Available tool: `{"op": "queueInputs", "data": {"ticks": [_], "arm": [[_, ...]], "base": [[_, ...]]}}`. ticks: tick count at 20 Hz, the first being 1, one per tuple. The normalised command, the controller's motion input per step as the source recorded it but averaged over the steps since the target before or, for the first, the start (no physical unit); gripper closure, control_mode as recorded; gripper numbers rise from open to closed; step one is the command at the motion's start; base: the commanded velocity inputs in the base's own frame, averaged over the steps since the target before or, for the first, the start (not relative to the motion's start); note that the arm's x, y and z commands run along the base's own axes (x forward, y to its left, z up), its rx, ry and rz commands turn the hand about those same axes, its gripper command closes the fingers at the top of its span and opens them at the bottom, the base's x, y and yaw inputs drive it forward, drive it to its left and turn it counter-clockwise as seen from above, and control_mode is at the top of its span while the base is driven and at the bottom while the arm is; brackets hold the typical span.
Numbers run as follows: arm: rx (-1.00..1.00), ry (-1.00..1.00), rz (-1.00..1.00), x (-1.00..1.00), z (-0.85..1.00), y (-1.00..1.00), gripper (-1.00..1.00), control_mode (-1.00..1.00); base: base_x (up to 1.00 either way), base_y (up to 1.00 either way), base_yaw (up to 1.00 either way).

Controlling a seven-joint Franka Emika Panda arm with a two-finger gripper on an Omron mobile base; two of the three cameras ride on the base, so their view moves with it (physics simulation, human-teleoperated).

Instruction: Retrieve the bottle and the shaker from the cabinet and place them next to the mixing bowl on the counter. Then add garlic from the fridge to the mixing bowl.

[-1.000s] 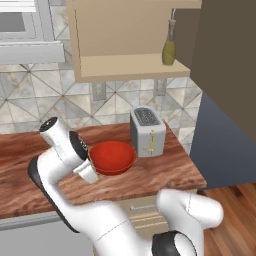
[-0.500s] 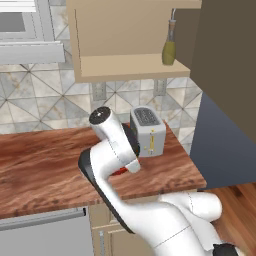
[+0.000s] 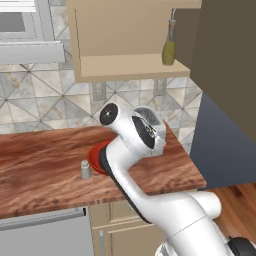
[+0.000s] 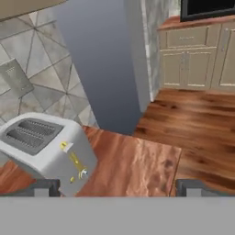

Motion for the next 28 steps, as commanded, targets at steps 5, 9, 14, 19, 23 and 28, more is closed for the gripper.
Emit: {"op": "queueInputs", "data": {"ticks": [5,9,14,19,23,28], "arm": [[-0.48,0.0,0.11,0.0,0.66,0.05,-1.0,-1.0],[-0.09,0.01,0.19,-0.09,0.78,-0.17,-1.0,-1.0],[0.01,0.1,0.17,0.0,0.96,-0.36,-1.0,-1.0],[-0.1,0.11,0.11,0.02,0.31,0.02,-1.0,-1.0],[-0.03,0.18,-0.02,0.38,0.01,-0.18,-1.0,-1.0],[-0.06,0.02,0.0,0.47,0.11,-0.18,-1.0,-1.0]], "base": [[0.0,0.0,0.0],[0.0,0.0,0.0],[0.0,0.0,0.0],[0.0,0.0,0.0],[0.0,0.0,0.0],[0.0,0.0,0.0]]}}
